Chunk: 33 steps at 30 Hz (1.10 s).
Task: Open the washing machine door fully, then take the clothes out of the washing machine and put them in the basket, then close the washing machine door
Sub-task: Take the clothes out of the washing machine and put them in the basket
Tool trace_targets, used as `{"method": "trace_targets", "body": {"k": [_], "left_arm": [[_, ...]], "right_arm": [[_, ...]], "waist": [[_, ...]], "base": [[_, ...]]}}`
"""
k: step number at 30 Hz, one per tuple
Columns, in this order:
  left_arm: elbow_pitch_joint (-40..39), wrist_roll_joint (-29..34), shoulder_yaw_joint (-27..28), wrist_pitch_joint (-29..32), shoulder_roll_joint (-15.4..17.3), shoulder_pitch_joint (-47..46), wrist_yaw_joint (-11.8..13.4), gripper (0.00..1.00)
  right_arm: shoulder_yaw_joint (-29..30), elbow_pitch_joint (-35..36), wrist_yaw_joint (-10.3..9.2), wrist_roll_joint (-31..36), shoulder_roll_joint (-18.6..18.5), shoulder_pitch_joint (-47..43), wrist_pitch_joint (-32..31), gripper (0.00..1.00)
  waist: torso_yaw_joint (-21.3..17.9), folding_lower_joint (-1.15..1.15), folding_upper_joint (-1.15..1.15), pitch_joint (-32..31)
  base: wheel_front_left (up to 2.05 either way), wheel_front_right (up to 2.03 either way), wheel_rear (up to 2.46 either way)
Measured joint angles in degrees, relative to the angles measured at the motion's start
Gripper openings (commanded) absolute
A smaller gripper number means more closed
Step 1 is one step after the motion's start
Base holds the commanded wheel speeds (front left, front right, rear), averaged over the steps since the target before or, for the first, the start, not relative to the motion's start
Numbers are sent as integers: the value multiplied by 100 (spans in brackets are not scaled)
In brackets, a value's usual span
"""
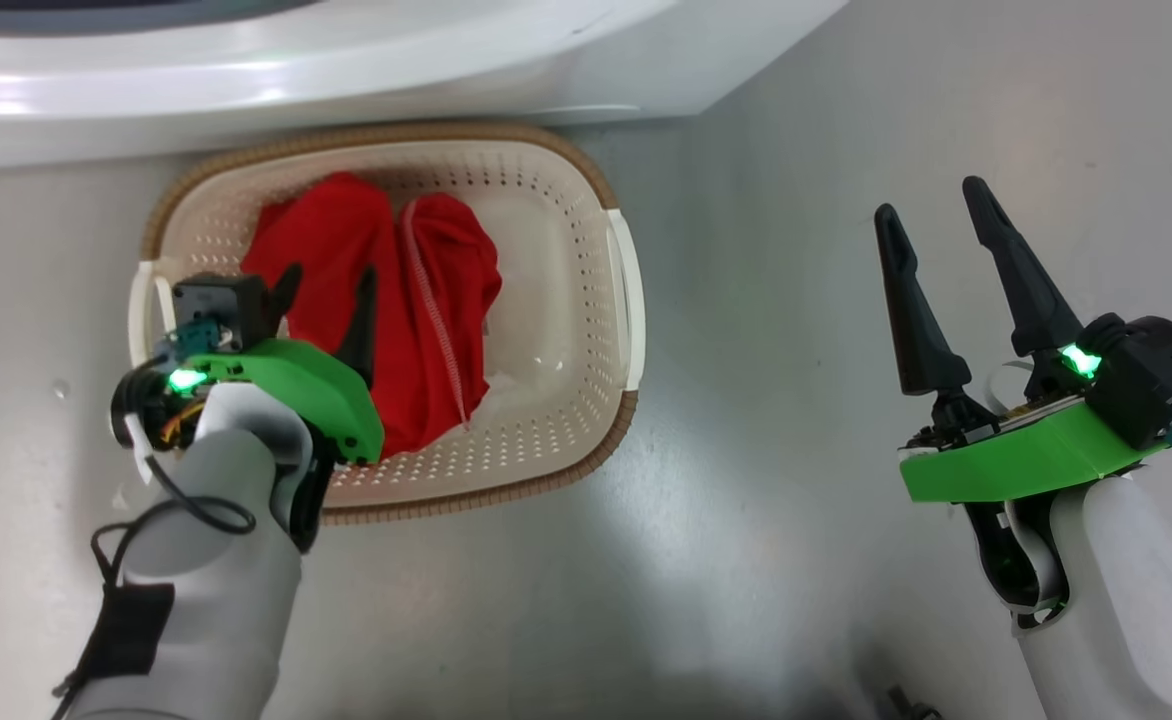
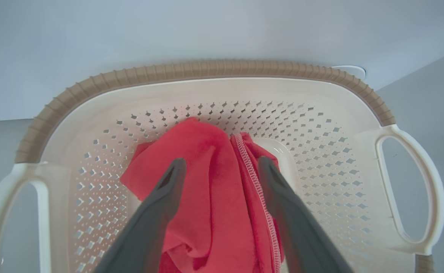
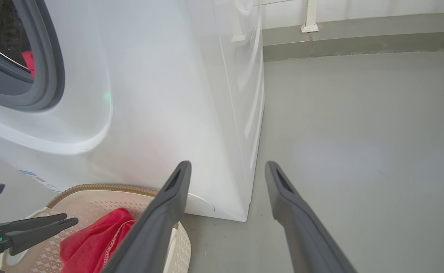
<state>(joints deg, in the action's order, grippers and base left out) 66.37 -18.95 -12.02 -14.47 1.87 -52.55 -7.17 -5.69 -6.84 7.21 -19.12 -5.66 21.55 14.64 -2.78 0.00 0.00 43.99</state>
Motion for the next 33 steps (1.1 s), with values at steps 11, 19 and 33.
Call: {"method": "trace_targets", "body": {"k": [11,19,33], "left_arm": [[-789,-79,188,0,0,667,0,100],[-1479,143,554,0,18,1349,0,100],[-2621,502,880,0,16,2655,0,100]], "right_arm": [[67,-142,0,0,-114,-138,0,100],[92,-308,0,-1,-140,-511,0,100],[92,-545,0,-4,-159,-1325,0,100]], "waist": [[85,0,0,-535],[148,0,0,-1114],[236,0,0,-2313]], "base": [[0,0,0],[0,0,0],[0,0,0]]}}
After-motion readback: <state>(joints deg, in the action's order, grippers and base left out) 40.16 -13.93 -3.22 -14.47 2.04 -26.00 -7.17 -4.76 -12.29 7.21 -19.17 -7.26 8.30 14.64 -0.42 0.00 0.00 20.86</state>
